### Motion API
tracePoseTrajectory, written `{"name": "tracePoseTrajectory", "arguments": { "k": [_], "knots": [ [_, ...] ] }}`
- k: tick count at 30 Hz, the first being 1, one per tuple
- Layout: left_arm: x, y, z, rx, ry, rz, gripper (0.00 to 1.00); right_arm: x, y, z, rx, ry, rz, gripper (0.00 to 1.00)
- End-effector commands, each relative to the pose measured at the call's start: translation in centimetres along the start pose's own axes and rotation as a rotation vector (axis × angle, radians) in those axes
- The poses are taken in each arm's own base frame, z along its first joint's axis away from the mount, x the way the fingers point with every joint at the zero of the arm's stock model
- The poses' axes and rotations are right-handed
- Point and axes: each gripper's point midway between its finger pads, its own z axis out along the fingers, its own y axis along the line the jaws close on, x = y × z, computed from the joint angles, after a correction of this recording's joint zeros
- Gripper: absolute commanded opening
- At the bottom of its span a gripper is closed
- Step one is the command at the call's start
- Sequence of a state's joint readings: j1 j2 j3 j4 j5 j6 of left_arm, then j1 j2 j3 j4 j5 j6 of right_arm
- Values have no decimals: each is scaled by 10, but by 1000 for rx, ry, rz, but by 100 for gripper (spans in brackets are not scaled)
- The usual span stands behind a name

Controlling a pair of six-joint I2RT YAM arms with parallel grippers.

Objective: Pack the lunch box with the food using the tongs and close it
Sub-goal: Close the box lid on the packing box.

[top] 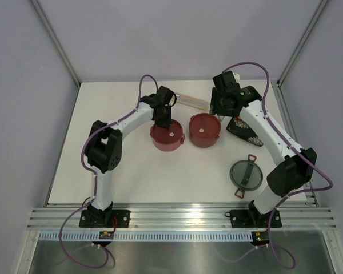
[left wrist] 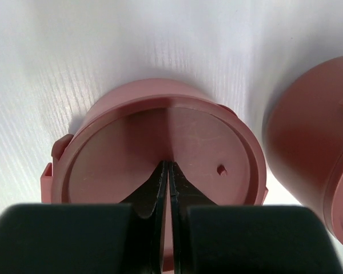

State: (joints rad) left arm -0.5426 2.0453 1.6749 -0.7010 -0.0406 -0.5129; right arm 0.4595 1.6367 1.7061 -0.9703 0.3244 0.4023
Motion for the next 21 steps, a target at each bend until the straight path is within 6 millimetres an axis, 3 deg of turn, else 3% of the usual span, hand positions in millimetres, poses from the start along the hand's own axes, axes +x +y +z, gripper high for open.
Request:
{"name": "tracePoseTrajectory", "arguments": {
  "k": [1, 6, 10, 14, 21],
  "knots": [
    [14, 9, 9, -55, 36, 9, 4, -1, -19, -4, 42, -13, 43, 63],
    [-26, 1, -53, -24, -129, 34, 5, -14, -37, -22, 58, -60, 84, 63],
    [-25, 4, -71, -17, -150, 35, 5, -25, -45, -38, 60, -106, 99, 64],
    [2, 14, -51, -33, -86, 27, 5, -17, -54, -32, 82, -82, 106, 64],
    [46, 23, 1, -38, 55, 0, 3, 10, -52, -15, 0, -6, 163, 65]
  ]
}}
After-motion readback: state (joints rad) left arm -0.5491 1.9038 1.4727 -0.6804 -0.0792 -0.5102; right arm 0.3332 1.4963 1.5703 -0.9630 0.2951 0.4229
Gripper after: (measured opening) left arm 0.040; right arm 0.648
